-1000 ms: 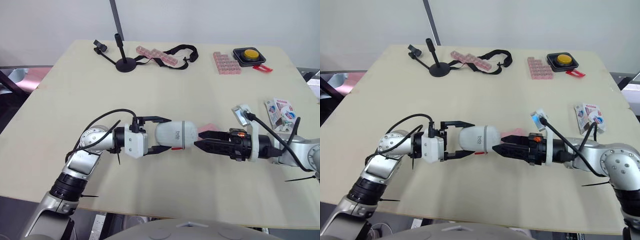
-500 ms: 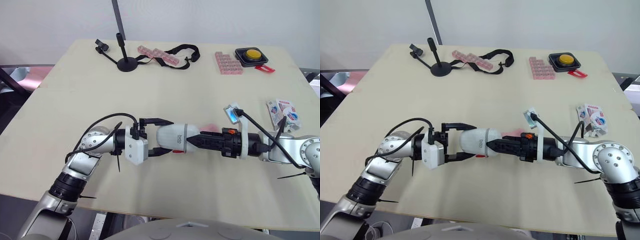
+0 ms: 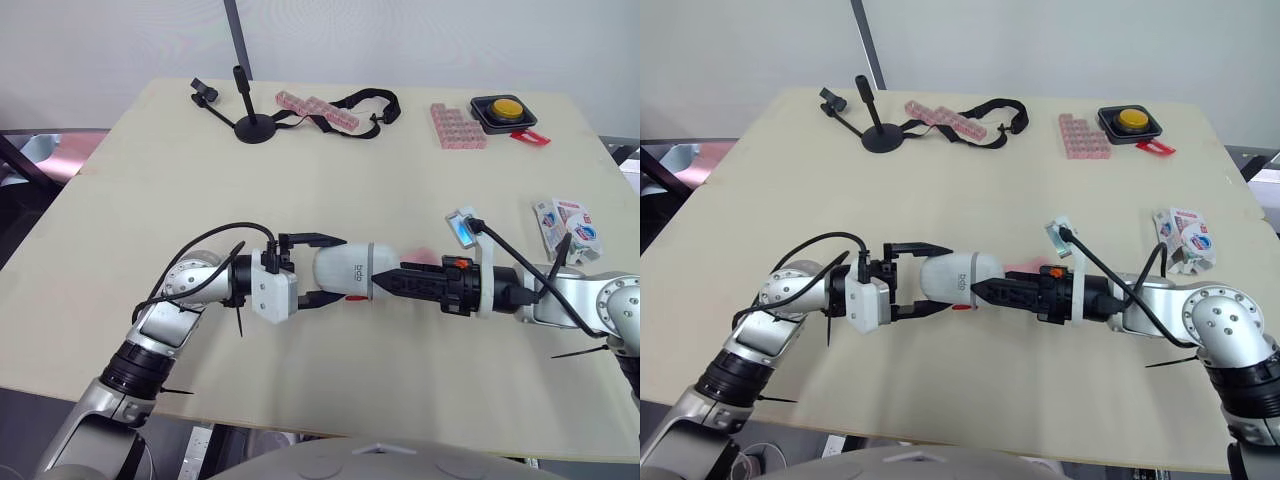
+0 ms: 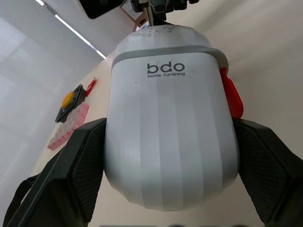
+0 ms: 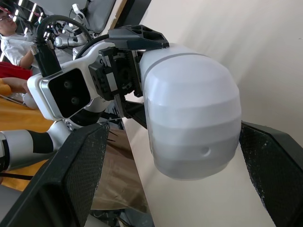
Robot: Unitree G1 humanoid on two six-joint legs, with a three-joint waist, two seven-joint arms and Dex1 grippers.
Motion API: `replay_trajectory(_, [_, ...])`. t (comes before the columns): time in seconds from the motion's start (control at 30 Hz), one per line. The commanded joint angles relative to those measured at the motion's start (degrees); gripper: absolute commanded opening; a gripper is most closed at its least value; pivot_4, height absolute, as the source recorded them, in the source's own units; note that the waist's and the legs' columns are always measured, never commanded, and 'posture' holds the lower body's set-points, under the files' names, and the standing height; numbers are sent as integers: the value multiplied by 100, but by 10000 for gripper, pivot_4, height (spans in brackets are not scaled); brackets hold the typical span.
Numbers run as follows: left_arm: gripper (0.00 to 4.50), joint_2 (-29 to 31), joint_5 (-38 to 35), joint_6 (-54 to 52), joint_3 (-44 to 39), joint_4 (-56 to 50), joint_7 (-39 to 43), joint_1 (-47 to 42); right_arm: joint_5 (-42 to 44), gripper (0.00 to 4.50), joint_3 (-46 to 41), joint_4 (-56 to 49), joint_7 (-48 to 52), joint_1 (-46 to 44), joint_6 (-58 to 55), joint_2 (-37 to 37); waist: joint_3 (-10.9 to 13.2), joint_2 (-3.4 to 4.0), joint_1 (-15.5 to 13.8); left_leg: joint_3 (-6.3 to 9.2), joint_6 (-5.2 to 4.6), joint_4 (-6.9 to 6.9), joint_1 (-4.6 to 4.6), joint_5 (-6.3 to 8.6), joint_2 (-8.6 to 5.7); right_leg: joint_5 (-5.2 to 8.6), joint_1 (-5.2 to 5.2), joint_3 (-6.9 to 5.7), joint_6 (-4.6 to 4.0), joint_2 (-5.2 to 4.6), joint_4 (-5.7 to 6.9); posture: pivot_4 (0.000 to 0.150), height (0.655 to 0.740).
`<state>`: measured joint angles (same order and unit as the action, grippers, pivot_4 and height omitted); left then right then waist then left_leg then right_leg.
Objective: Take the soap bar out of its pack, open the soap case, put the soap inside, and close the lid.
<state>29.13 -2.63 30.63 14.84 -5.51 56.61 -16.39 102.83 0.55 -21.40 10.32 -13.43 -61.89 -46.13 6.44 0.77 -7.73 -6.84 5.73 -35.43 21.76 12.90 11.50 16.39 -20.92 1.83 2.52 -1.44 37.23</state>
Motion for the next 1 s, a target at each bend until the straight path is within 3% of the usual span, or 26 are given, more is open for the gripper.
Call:
replay_trajectory(0.03, [34717,-17,-73,-3,4,-100,-119,-153,41,45000,-14,-71,-17,-122,70,74,0,0,2,0,0,0,0,0,0,0,-1,-1,0,0,1,1500,7395])
replay_trajectory(0.07, [34674,-15,-69,1,8,-98,-123,-163,34,39577,-7,-55,-25,-140,69,93,0,0,3,0,0,-1,0,0,0,0,-1,-1,0,0,2,1500,7395])
replay_trajectory(0.27, [34674,33,-81,12,43,-106,-82,-169,30,21044,-6,48,-79,-193,86,187,0,0,1,0,0,-4,2,0,0,0,-3,0,0,4,5,1500,7395])
replay_trajectory(1.0, [34674,195,-326,-50,-8,-14,76,-137,125,20303,-178,222,426,-154,-107,75,0,0,-6,1,-1,-23,12,0,0,0,-8,-1,0,3,18,1500,7395])
